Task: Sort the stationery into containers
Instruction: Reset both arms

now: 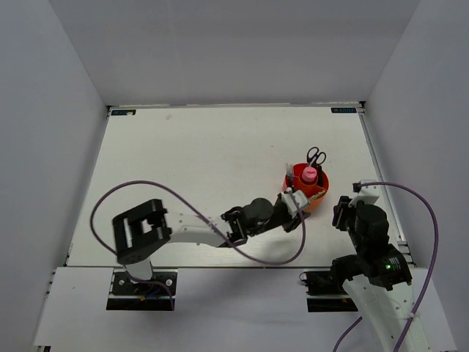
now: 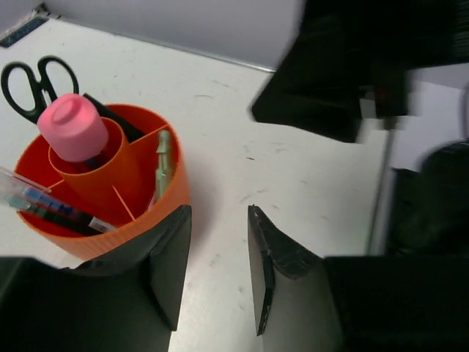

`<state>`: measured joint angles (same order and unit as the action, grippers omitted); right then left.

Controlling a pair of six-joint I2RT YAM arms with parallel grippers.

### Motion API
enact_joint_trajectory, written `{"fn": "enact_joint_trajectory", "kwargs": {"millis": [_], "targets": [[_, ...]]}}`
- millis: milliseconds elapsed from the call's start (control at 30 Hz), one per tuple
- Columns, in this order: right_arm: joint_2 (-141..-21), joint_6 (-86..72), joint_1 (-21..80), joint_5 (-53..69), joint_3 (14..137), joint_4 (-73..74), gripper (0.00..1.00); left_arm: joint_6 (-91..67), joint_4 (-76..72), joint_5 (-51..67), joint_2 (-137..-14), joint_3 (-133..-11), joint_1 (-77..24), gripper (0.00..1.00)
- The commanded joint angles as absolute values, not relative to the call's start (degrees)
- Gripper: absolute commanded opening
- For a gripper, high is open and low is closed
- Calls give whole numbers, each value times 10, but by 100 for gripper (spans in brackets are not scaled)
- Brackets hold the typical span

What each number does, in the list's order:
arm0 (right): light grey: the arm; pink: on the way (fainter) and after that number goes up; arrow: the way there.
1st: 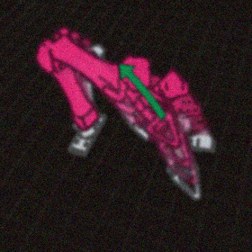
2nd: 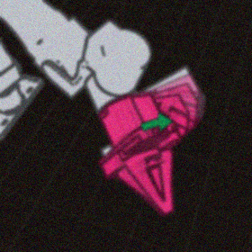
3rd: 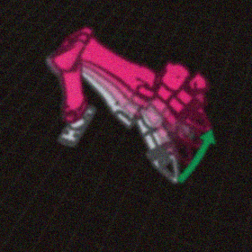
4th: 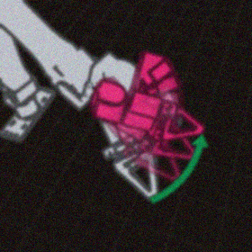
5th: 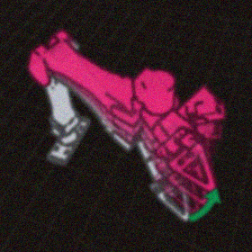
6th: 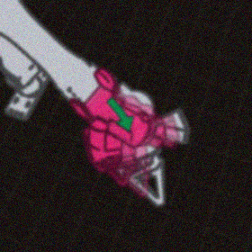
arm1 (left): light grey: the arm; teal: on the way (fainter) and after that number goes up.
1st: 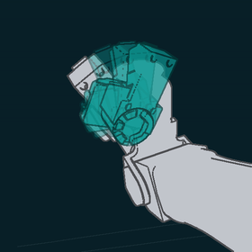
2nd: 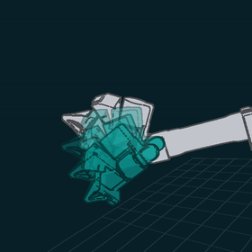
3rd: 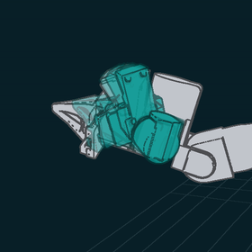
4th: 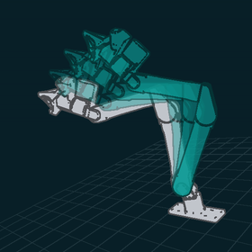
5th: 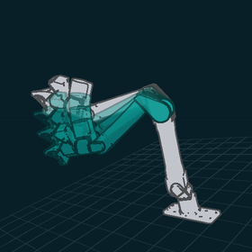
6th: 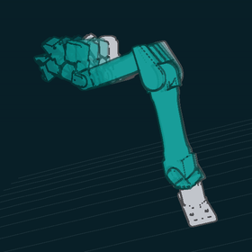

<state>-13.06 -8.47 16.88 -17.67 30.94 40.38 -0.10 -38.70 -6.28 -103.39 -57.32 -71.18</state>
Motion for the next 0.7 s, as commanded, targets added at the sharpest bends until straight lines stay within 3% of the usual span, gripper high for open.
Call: {"fn": "enact_joint_trajectory", "kwargs": {"millis": [0, 100, 200, 267, 300, 367, 400, 433, 467, 500, 567, 667], "targets": [[-136, -73, 166, -169, 307, 381, 41, 39, -352, -94, -906, -523, -737, 48], [-143, -72, 166, -163, 305, 377, 41, 47, -286, -110, -875, -527, -735, 58], [-144, -67, 165, -163, 305, 378, 42, 34, -248, -105, -834, -498, -729, 58], [-147, -57, 162, -142, 305, 379, 44, 20, -235, -119, -779, -468, -729, 34], [-153, -45, 163, -130, 307, 380, 49, 5, -198, -140, -762, -458, -725, 10], [-190, -25, 161, -83, 321, 386, 55, -67, -33, -131, -701, -462, -684, 0], [-210, -16, 159, -77, 340, 396, 60, -93, 23, -112, -689, -485, -637, 2], [-233, -3, 159, -72, 378, 419, 63, -158, 73, -88, -670, -496, -608, 11], [-321, -4, 161, -80, 402, 451, 66, -174, 218, -46, -657, -515, -524, 31], [-354, -4, 159, -90, 428, 472, 68, -184, 261, -20, -642, -526, -497, 72], [-468, 19, 160, -113, 541, 554, 77, -175, 383, -1, -613, -527, -414, 100], [-530, 6, 159, -170, 648, 616, 84, -129, 443, -8, -555, -501, -346, 100]]}}
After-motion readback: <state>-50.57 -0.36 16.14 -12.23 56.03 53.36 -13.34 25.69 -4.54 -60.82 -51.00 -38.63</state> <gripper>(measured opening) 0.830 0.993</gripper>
